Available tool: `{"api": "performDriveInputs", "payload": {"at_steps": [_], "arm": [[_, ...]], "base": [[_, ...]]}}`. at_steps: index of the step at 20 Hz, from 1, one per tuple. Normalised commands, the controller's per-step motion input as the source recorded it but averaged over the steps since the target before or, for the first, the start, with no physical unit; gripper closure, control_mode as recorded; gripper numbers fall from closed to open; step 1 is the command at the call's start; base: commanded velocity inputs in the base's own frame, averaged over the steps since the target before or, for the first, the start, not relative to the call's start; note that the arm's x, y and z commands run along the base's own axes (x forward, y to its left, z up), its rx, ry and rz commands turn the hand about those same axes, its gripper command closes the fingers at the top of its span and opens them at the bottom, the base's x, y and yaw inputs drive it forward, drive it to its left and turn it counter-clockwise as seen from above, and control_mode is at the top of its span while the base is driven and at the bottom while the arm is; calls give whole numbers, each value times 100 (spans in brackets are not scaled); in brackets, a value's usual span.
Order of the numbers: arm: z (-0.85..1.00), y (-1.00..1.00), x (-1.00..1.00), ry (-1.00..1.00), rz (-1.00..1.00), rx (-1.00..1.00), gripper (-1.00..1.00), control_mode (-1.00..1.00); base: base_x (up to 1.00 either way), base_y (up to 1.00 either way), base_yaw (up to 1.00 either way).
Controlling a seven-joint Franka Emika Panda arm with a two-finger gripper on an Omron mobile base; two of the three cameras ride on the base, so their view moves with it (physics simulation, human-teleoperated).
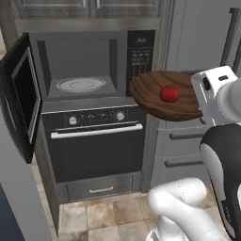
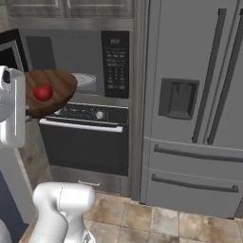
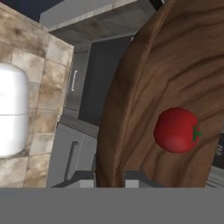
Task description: Pick the tomato from the sink and place it in the bowl. Then pick the bowl and place it in the microwave. Then close the microwave door and press the start button.
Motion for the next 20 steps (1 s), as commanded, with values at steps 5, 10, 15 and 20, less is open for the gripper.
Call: {"api": "performDriveInputs", "payload": {"at_steps": [5,10,15,20], "arm": [[0,0,0,0,0,0,100,100],[0,0,0,0,0,0,100,100],[0,0,0,0,0,0,100,100],[0,0,0,0,0,0,100,100]], "base": [[59,59,-4],[45,48,-2],[26,13,0],[30,0,0]]}}
